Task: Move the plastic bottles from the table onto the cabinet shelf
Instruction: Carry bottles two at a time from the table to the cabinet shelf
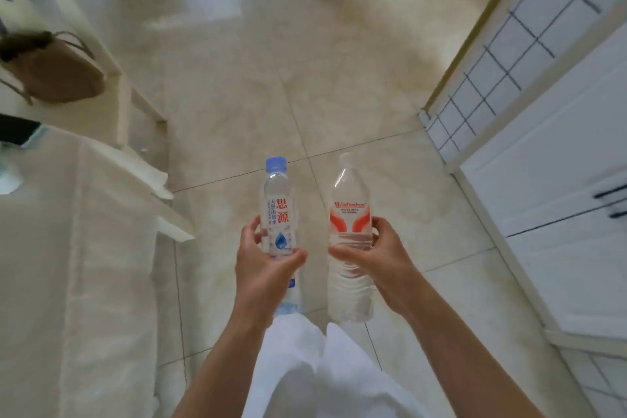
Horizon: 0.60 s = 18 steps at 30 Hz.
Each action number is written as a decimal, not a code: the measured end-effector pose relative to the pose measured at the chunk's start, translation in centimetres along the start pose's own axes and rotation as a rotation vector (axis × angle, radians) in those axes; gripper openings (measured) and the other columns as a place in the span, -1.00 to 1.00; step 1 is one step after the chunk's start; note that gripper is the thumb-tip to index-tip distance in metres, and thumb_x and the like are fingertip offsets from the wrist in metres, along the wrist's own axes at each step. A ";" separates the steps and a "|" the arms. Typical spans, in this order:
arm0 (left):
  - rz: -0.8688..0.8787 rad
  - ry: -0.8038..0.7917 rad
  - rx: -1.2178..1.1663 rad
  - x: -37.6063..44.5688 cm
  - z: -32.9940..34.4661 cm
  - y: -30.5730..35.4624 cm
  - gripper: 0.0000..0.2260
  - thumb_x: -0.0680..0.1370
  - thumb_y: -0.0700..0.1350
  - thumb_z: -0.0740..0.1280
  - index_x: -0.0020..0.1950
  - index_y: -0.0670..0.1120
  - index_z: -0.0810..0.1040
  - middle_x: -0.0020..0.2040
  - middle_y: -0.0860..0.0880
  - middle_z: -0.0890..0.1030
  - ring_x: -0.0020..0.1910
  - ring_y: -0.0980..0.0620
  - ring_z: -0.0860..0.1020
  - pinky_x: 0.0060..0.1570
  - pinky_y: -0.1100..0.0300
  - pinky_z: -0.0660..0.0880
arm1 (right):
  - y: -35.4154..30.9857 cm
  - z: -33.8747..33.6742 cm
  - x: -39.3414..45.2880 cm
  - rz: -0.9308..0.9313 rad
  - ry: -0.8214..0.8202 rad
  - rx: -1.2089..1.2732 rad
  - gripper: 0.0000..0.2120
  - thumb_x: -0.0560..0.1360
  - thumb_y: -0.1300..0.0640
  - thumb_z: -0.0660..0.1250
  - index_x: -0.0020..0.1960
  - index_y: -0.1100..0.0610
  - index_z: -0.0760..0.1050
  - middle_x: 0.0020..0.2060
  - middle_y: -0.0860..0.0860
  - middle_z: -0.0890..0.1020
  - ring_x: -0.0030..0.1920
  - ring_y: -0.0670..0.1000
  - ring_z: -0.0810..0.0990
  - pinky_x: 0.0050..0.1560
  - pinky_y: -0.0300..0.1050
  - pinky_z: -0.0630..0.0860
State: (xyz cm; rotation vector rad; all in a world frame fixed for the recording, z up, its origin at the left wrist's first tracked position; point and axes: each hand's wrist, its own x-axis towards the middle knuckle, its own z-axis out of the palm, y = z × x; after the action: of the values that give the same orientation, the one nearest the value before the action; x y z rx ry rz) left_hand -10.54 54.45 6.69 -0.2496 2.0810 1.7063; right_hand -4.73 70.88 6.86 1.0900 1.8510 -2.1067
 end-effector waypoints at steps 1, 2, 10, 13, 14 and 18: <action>-0.002 -0.011 -0.004 0.3 0.4 0.3 -0.20 0.34 -0.32 0.54 0.47 0.01 0.26 0.15 0.01 0.52 0.02 0.01 0.62 -0.14 0.12 0.64 | -0.1 -0.2 0.0 -0.003 0.009 0.008 -0.30 0.21 0.20 0.63 0.25 0.11 0.37 0.03 0.07 0.63 -0.02 0.02 0.68 -0.03 -0.10 0.63; 0.002 -0.048 0.003 0.7 1.3 0.8 -0.21 0.34 -0.32 0.54 0.46 0.01 0.26 0.13 0.03 0.53 0.00 0.05 0.62 -0.19 0.16 0.64 | 0.0 -1.0 0.2 -0.003 0.037 0.023 -0.30 0.21 0.18 0.63 0.25 0.11 0.37 0.03 0.06 0.64 -0.02 0.02 0.68 -0.01 -0.08 0.63; 0.032 -0.413 0.216 6.5 15.0 5.4 -0.23 0.34 -0.32 0.54 0.45 -0.01 0.30 0.18 -0.08 0.56 -0.12 0.09 0.64 -0.41 0.33 0.55 | -2.2 -11.3 3.1 0.008 0.407 0.220 -0.34 0.23 0.17 0.62 0.23 0.08 0.39 0.02 0.03 0.65 -0.03 -0.02 0.67 -0.05 -0.13 0.60; 0.079 -0.518 0.280 8.7 19.7 7.5 -0.22 0.33 -0.32 0.54 0.47 -0.01 0.28 0.20 -0.08 0.52 -0.12 0.08 0.62 -0.45 0.36 0.52 | -3.5 -14.6 4.4 -0.005 0.520 0.257 -0.33 0.23 0.17 0.62 0.24 0.08 0.39 0.04 0.04 0.65 -0.02 -0.01 0.67 -0.07 -0.16 0.60; 0.094 -0.552 0.300 9.2 21.3 8.1 -0.21 0.33 -0.32 0.54 0.47 -0.01 0.28 0.20 -0.06 0.51 -0.12 0.09 0.62 -0.45 0.36 0.52 | -3.8 -15.6 4.6 0.000 0.562 0.266 -0.33 0.23 0.15 0.62 0.25 0.08 0.39 0.04 0.03 0.64 -0.01 -0.01 0.66 -0.04 -0.14 0.61; 0.121 -0.686 0.357 10.2 26.7 9.5 -0.24 0.34 -0.32 0.53 0.42 0.05 0.30 0.20 -0.02 0.49 -0.13 0.13 0.60 -0.46 0.34 0.52 | -4.3 -19.1 4.7 0.028 0.744 0.359 -0.36 0.23 0.13 0.62 0.23 0.07 0.41 0.01 -0.02 0.64 -0.03 -0.02 0.65 -0.06 -0.08 0.61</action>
State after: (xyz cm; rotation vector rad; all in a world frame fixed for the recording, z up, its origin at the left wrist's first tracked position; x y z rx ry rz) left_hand -17.67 83.75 6.79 0.5111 1.8307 1.2018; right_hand -2.37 90.89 7.86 2.2094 1.6810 -2.2510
